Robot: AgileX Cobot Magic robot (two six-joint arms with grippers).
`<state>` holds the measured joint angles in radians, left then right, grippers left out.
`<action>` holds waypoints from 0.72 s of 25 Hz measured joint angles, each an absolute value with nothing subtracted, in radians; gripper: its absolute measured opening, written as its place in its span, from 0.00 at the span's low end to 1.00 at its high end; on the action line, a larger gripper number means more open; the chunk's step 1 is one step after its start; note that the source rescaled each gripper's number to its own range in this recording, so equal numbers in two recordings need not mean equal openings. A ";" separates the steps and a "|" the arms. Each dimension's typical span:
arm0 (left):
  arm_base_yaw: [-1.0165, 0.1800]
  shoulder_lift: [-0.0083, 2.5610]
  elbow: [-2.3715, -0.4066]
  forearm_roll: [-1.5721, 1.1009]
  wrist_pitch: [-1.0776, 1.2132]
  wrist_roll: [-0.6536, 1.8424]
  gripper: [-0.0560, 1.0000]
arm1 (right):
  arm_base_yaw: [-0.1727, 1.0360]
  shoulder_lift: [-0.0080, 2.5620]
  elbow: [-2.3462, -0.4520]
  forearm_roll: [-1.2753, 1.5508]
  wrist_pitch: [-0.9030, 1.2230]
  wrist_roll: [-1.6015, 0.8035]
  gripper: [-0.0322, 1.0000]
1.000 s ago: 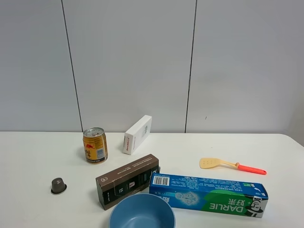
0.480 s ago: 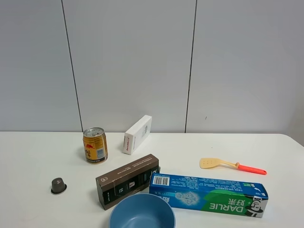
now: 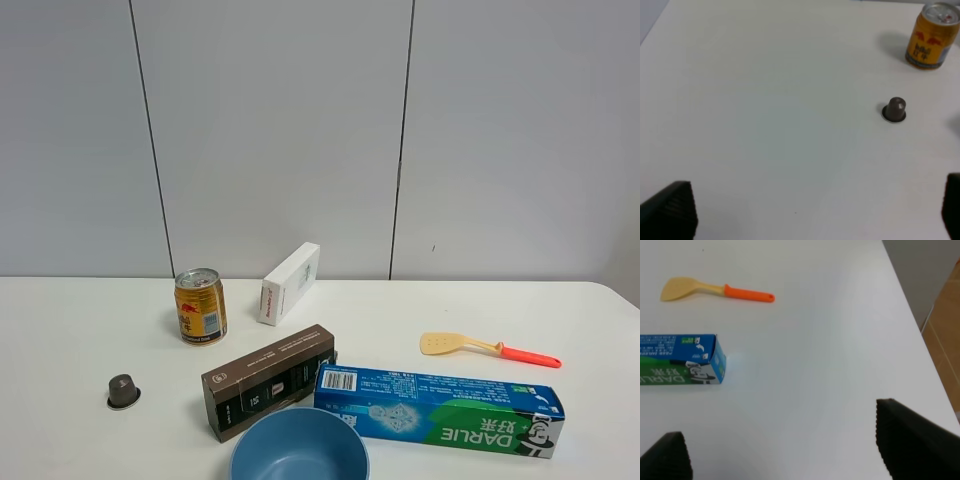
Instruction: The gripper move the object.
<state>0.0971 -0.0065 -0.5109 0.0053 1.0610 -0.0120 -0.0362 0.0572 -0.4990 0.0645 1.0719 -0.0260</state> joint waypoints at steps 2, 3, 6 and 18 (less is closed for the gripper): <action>0.097 -0.006 -0.511 0.005 1.061 -0.012 1.00 | -0.036 0.057 -0.499 0.063 1.071 -0.026 0.75; 0.097 -0.006 -0.511 0.005 1.061 -0.012 1.00 | -0.036 0.057 -0.499 0.062 1.071 -0.026 0.75; 0.097 -0.006 -0.511 0.005 1.061 -0.012 1.00 | -0.036 0.057 -0.499 0.062 1.071 -0.026 0.75; 0.097 -0.006 -0.511 0.005 1.061 -0.012 1.00 | -0.036 0.057 -0.499 0.062 1.071 -0.030 0.75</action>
